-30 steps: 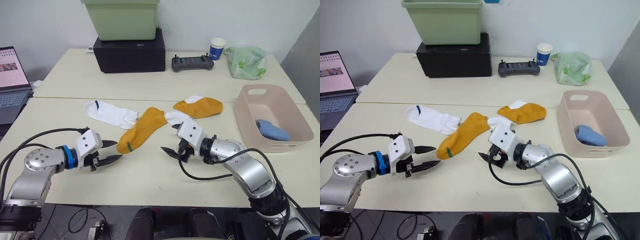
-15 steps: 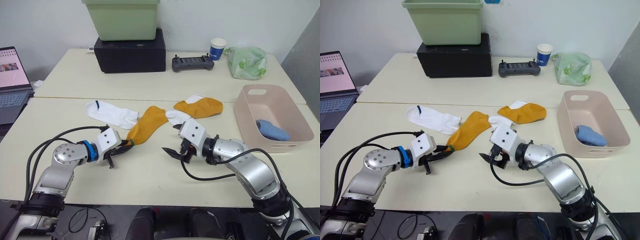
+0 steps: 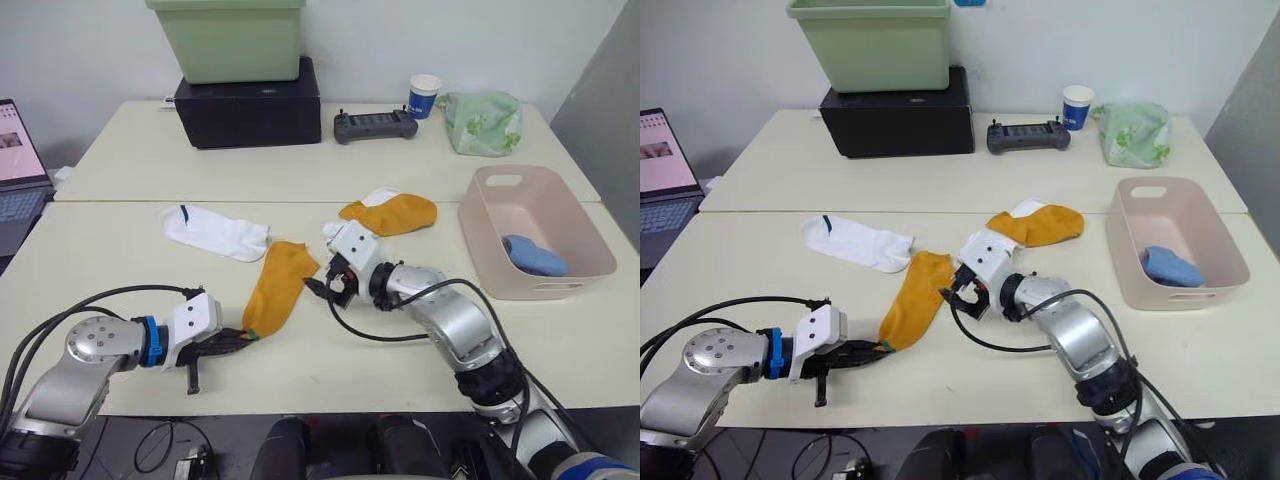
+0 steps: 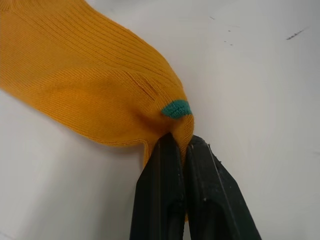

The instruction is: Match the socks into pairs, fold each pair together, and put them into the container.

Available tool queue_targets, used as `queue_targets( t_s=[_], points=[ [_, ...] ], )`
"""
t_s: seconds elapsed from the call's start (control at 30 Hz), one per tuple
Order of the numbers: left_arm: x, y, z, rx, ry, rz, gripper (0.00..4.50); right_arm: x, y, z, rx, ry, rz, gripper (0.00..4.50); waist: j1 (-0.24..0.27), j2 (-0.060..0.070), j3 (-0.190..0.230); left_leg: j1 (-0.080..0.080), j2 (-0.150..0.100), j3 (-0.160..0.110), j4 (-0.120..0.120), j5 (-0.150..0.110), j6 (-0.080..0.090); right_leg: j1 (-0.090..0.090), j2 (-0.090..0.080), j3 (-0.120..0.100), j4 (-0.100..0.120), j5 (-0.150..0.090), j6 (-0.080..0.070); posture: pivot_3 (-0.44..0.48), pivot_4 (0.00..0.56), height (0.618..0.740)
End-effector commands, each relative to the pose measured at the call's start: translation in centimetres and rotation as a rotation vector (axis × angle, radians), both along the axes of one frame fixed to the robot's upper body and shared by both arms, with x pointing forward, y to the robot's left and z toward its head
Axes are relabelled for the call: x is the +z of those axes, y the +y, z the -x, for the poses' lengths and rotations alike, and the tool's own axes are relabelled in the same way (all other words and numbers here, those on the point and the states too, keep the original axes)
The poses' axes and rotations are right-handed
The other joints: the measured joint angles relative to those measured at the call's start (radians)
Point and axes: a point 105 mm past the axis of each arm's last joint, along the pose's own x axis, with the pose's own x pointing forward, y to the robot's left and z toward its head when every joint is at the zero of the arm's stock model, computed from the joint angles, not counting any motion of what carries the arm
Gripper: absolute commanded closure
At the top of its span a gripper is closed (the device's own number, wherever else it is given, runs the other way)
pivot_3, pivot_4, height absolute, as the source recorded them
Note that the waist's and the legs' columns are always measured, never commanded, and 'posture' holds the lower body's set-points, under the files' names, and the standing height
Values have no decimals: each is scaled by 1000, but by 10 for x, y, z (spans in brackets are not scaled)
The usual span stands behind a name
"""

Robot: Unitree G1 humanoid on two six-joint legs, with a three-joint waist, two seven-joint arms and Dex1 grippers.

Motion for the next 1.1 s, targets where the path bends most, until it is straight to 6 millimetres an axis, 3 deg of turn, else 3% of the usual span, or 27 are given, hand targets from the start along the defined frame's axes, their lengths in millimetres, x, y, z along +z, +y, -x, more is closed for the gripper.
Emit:
queue_targets(
  t_s=[0.03, 0.13, 0.23, 0.4, 0.6, 0.87, 0.97, 1.1],
  points=[
    [-1, -2, 5, -10, 9, -10, 4478, 2, 14, -4, 10, -27, -6, 0, 0, 0, 0, 0, 0, 0, 0, 0, 0, 0, 0, 0, 0, 0, 0, 0, 150, 720],
    [-2, 0, 5, 0, 8, -13, 4478, -9, 21, -13, -19, 6, -4, 0, 0, 0, 0, 0, 0, 0, 0, 0, 0, 0, 0, 0, 0, 0, 0, 0, 150, 720],
    [-3, 3, 5, 12, 4, -17, 4500, -17, 18, -24, -75, 10, 2, 561, 0, 0, 0, 0, 0, 0, 0, 0, 0, -1, 0, 0, 0, 0, 0, 0, 150, 720],
    [-5, 8, 5, 31, -3, -26, 4500, -22, 16, -25, -98, 62, -35, 2373, 0, 0, 0, 0, 0, 0, 0, 0, 0, -1, 0, 0, 1, 0, 0, 0, 150, 720],
    [-1, 3, -7, 23, -65, -11, 4500, -19, 4, -12, -81, 65, -62, 4484, 3, 1, 0, 0, 0, 0, 0, 0, 0, -1, 0, 0, 1, 0, 0, 0, 150, 720],
    [11, -25, -31, -96, -143, 31, 4500, -6, -42, 17, -128, 1, -74, 4484, 20, 0, 0, -1, -1, 0, 0, 0, 0, 0, 0, 0, 0, 0, 0, 0, 150, 720],
    [9, -44, -35, -181, -133, 50, 4500, -2, -65, 47, -148, 14, -91, 4484, 24, 0, 0, -2, -1, 0, 0, 0, 0, 0, 0, 0, -1, 0, 0, 0, 150, 720],
    [-3, -55, -34, -237, -101, 43, 4500, -8, -79, 82, -193, 87, -106, 4484, 22, 1, 0, -1, 0, -1, 0, 0, 0, 0, 0, 0, -1, 0, 0, 0, 150, 720]
  ],
)
